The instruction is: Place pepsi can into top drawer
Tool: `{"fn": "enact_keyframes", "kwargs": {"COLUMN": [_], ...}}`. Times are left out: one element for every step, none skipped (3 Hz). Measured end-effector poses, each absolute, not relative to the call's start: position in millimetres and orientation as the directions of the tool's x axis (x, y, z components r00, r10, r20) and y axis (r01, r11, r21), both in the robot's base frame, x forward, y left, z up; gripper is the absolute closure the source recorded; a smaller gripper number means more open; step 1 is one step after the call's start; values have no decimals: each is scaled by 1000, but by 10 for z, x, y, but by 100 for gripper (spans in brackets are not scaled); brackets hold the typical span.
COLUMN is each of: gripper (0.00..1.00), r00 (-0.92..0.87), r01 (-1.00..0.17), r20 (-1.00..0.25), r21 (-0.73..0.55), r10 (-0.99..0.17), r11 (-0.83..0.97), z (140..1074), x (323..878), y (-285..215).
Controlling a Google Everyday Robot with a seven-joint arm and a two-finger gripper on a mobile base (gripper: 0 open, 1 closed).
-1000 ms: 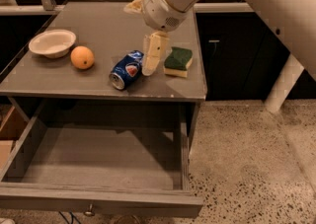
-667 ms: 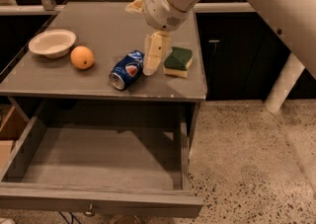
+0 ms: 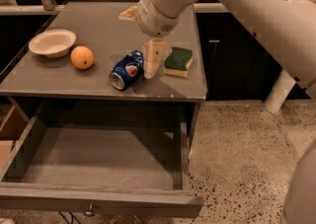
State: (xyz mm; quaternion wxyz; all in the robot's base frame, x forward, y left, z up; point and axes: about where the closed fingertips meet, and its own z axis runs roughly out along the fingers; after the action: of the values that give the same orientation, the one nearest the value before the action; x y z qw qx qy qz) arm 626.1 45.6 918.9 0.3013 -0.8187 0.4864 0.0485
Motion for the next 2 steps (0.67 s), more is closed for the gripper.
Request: {"fn": "enact_keyframes", "kwargs": {"gripper": [0, 0], "r00": [556, 561], "r01": [-804, -802], "r20": [-343, -342], "r21": [-451, -449], "r10": [-757, -753], "r11": [-386, -394], "z": [9093, 9077], "x": [6353, 6341], "y": [480, 506]}}
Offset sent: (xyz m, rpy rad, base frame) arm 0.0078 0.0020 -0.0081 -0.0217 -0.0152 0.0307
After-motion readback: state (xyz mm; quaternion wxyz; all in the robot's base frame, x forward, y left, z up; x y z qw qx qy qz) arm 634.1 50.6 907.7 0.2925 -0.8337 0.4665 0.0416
